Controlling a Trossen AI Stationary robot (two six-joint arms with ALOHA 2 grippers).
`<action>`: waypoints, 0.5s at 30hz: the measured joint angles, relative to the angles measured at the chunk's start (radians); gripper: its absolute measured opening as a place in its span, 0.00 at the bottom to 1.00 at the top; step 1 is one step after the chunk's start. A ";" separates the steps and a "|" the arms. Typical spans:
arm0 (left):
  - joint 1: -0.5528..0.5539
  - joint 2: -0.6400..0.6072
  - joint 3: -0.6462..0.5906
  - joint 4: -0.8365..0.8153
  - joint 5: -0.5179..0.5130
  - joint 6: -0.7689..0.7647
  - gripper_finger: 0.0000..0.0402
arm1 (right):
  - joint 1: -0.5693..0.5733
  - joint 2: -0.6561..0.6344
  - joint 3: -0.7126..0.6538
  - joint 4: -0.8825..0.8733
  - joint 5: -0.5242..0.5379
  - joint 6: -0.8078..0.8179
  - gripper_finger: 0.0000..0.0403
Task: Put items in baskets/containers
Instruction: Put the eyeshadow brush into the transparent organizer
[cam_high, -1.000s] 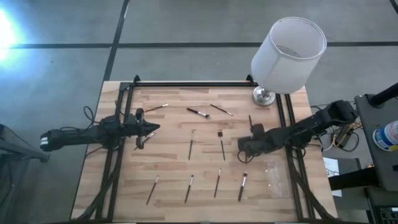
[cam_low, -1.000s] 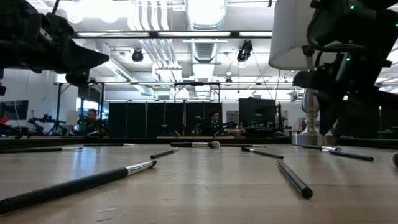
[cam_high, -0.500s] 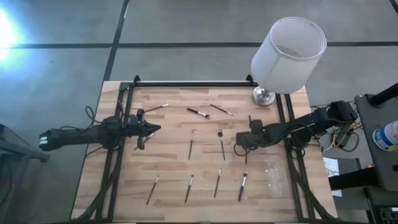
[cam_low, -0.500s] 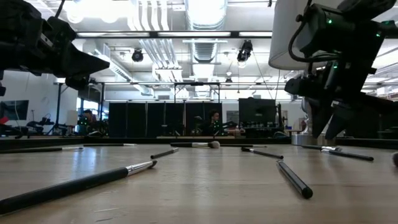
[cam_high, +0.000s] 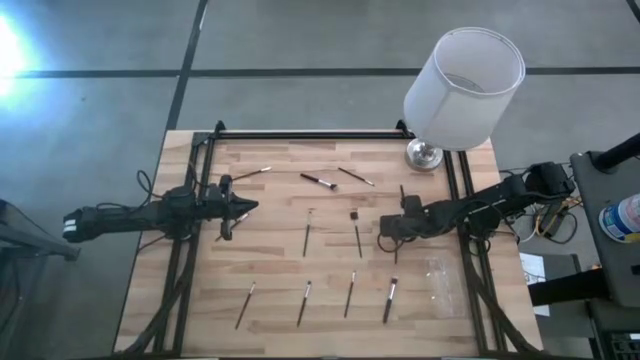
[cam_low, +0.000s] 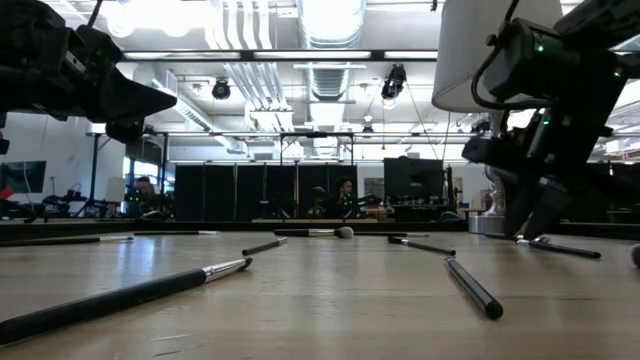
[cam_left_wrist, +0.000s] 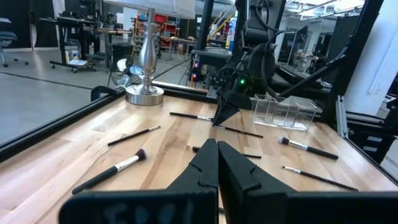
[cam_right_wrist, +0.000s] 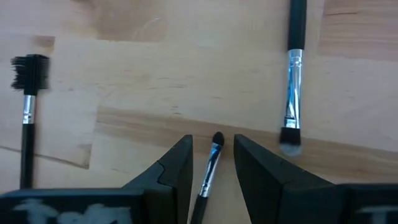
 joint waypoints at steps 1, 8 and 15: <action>0.000 0.000 0.000 0.000 0.000 -0.001 0.00 | 0.000 0.000 0.000 0.000 0.000 0.000 0.27; 0.000 0.000 0.000 -0.001 -0.001 -0.003 0.00 | 0.000 0.033 0.009 0.009 0.006 -0.004 0.25; 0.000 0.014 0.000 -0.002 -0.001 -0.008 0.00 | 0.001 0.140 0.058 0.012 0.028 -0.063 0.18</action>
